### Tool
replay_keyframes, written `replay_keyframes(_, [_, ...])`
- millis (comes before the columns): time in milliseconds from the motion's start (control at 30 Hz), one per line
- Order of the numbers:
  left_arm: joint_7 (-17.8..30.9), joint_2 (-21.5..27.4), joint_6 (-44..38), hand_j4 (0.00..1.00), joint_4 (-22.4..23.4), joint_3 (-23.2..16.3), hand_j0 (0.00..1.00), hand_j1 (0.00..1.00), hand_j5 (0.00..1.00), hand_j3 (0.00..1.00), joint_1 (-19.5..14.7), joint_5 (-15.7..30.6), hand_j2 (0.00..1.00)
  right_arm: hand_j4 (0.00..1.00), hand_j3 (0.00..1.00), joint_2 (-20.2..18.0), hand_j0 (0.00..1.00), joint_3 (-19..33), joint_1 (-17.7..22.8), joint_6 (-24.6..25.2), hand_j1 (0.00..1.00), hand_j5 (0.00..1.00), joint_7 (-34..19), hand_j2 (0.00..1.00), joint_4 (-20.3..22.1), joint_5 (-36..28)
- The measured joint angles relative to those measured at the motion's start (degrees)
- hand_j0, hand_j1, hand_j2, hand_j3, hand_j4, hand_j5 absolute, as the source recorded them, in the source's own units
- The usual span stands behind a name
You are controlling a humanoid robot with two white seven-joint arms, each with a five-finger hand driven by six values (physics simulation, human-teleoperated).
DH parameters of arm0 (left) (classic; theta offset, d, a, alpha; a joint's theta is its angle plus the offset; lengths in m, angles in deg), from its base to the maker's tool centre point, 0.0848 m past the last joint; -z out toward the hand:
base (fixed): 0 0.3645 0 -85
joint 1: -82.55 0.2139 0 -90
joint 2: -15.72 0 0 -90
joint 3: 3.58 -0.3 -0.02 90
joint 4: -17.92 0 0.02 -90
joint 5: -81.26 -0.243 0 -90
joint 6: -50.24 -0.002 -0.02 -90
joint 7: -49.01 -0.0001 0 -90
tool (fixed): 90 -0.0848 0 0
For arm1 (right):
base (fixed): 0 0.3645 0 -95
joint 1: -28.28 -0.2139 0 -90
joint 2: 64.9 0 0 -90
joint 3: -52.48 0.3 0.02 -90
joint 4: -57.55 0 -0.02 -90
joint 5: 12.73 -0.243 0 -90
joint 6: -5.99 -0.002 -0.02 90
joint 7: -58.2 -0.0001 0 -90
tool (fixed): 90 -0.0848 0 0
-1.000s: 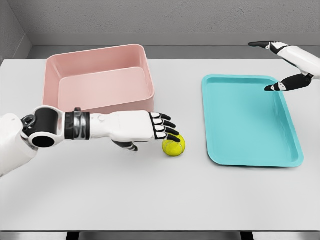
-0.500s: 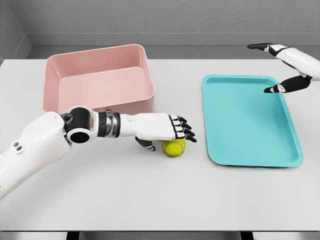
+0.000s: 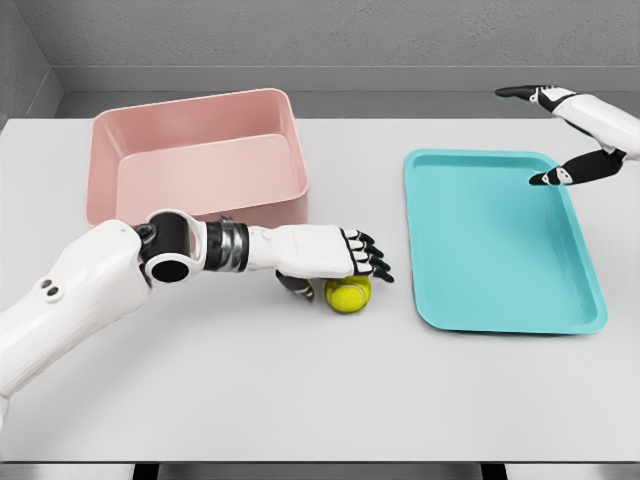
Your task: Put the tennis from the blue tray into the pink basket with both arms
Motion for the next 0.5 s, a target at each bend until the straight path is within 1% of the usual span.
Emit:
replay_keyframes(67, [0.00, -0.01, 0.00, 1.00, -0.05, -0.03, 1.00, 1.00, 1.00, 1.00, 0.00, 0.05, 1.00, 1.00, 1.00, 0.00, 1.00, 0.00, 0.00, 0.00, 1.00, 1.00, 0.00, 1.00, 0.00, 0.00])
replay_keyframes(200, [0.00, -0.06, 0.01, 0.93, -0.08, -0.51, 0.93, 0.93, 0.93, 0.93, -0.18, -0.02, 0.93, 1.00, 1.00, 0.00, 1.00, 0.00, 0.00, 0.00, 1.00, 1.00, 0.00, 1.00, 0.00, -0.01])
replay_keyframes(500, [0.03, -0.88, 0.00, 0.92, -0.07, -1.59, 0.92, 0.92, 0.92, 0.92, -0.53, -0.17, 0.92, 1.00, 1.00, -0.24, 1.00, 0.00, 0.09, 0.00, 1.00, 1.00, 0.00, 1.00, 0.01, -0.01])
